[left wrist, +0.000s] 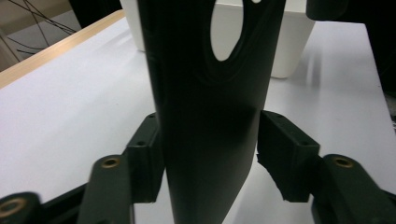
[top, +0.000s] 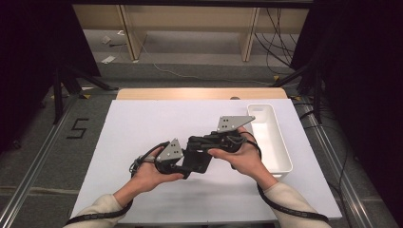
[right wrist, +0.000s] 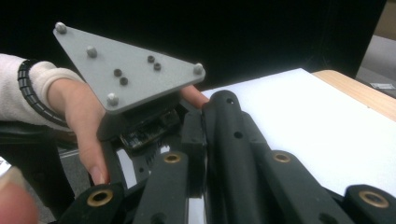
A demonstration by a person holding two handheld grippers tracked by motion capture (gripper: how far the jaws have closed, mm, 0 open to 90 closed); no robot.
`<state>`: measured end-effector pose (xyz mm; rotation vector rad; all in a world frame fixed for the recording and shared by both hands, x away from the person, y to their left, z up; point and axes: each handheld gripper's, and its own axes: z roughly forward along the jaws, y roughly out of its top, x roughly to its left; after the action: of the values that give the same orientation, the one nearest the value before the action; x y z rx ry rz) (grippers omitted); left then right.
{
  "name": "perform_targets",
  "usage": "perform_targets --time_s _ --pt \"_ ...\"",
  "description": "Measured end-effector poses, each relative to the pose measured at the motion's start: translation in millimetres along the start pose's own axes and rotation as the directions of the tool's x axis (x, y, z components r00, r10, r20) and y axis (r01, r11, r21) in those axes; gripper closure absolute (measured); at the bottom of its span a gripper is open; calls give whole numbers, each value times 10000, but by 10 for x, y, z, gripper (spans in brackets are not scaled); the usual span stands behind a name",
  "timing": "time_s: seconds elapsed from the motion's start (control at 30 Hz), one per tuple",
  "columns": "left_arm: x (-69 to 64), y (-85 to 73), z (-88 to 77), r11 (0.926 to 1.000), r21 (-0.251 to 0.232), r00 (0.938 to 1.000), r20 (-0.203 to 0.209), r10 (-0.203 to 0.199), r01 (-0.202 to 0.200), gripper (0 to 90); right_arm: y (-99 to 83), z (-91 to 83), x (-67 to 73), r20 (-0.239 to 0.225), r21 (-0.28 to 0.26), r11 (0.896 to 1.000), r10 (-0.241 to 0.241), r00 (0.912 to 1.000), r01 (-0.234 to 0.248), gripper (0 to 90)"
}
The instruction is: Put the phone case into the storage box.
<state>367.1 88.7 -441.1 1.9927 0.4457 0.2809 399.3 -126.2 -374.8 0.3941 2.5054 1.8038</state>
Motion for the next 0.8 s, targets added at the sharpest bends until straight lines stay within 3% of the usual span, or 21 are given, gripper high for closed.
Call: perform_targets --time_s 0.23,0.47,0.57,0.63,0.8 --pt "12 9 -28 9998 47 9993 320 177 -179 606 2 2 5 -258 -109 9999 -25 9997 22 781" --pt "52 25 -74 9996 233 9987 483 -140 129 747 6 3 10 -520 -163 9996 -245 9983 237 774" --pt "61 34 -92 9995 285 9990 418 -165 153 826 12 9 6 -493 -206 9988 -451 9978 442 664" --pt "59 40 -93 9992 362 9990 399 -199 185 833 9 11 3 -416 -273 9984 -498 9979 487 623" --pt "51 49 -94 9983 426 9987 298 -418 405 842 1 17 -10 191 -314 9965 -775 9968 781 418"
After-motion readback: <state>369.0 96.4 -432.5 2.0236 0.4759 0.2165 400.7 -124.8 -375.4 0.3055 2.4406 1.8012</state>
